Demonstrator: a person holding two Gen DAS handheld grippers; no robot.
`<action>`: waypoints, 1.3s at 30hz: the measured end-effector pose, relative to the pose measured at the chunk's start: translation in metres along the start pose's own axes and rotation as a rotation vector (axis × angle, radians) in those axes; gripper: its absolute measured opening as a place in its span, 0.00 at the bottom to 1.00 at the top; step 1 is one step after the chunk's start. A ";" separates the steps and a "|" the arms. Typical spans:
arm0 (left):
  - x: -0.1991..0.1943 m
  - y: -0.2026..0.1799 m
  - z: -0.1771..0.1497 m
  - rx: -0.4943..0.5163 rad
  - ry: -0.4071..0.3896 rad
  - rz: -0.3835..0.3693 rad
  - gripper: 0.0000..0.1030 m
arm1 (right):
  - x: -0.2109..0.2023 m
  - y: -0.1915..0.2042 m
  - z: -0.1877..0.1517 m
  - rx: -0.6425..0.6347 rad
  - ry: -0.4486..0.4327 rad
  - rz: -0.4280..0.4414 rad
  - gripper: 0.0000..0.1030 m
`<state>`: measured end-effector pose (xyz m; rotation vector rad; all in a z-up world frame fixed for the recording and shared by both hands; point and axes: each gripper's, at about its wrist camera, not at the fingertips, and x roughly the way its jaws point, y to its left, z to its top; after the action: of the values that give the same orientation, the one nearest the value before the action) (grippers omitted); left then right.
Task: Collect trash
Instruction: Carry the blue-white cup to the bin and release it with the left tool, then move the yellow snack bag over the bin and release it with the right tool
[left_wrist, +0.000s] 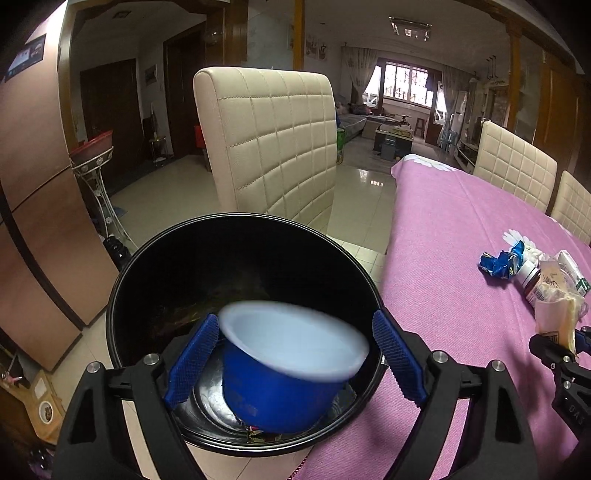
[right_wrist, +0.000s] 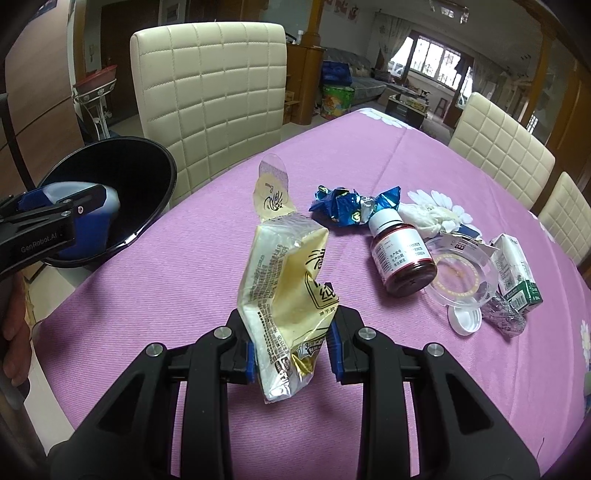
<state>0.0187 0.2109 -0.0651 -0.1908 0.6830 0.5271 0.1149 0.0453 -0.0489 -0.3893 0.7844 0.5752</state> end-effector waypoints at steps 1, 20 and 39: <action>-0.001 -0.001 0.000 0.007 -0.006 0.003 0.81 | 0.000 0.000 0.000 0.000 0.000 0.001 0.30; -0.005 0.011 -0.008 0.008 -0.022 0.008 0.82 | 0.009 0.015 0.005 -0.022 0.025 0.028 0.30; -0.024 0.057 -0.011 -0.067 -0.083 0.123 0.82 | 0.024 0.083 0.046 -0.125 0.014 0.207 0.30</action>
<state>-0.0333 0.2464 -0.0579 -0.1893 0.5987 0.6724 0.1025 0.1420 -0.0468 -0.4297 0.8100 0.8190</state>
